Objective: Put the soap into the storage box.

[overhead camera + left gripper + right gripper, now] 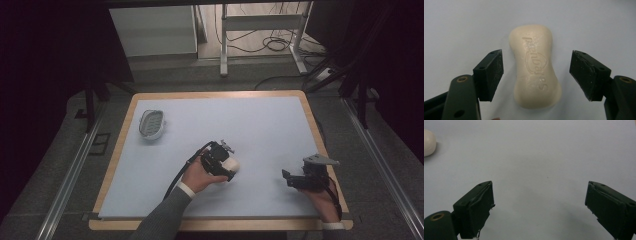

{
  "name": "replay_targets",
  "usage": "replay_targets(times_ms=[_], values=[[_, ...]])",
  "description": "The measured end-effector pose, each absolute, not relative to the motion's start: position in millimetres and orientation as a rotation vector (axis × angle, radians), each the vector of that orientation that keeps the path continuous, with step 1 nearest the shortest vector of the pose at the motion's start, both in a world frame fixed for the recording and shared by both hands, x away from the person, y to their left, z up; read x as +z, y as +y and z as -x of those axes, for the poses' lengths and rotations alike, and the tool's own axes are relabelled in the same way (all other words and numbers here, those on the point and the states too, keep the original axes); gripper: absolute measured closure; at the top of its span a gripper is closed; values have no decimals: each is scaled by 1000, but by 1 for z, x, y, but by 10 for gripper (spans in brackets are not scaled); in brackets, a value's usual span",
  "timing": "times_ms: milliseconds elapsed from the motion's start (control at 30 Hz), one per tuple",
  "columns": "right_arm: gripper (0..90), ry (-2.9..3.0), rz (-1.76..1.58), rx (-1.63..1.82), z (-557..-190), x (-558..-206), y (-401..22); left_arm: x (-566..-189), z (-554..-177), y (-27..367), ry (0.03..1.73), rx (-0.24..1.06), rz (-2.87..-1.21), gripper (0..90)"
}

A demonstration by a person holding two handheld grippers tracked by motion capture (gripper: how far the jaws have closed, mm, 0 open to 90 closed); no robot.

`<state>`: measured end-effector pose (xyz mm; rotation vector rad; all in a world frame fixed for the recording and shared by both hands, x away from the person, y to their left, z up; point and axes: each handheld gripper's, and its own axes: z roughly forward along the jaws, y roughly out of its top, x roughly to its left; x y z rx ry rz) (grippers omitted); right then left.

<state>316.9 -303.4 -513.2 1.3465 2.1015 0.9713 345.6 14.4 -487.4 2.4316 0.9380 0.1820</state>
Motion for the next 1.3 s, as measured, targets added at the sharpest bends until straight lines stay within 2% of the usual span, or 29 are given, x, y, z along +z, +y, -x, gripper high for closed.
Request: replay_targets(times_ms=[633, 767, 933, 1300], values=[[84, 2095, -1362, 956, -318, -515, -306, -504, -354, 3, 973, 154, -2501, 344], [83, 2090, -1364, 953, -318, -515, -306, -507, -354, 1, 991, 185, -2517, 373], [84, 2077, -1381, 950, -318, -515, -308, -508, -352, 1, 984, 173, -2519, 466], [83, 2076, -1379, 952, -318, -514, -308, -506, -354, 4, 944, 151, -2543, 494]])
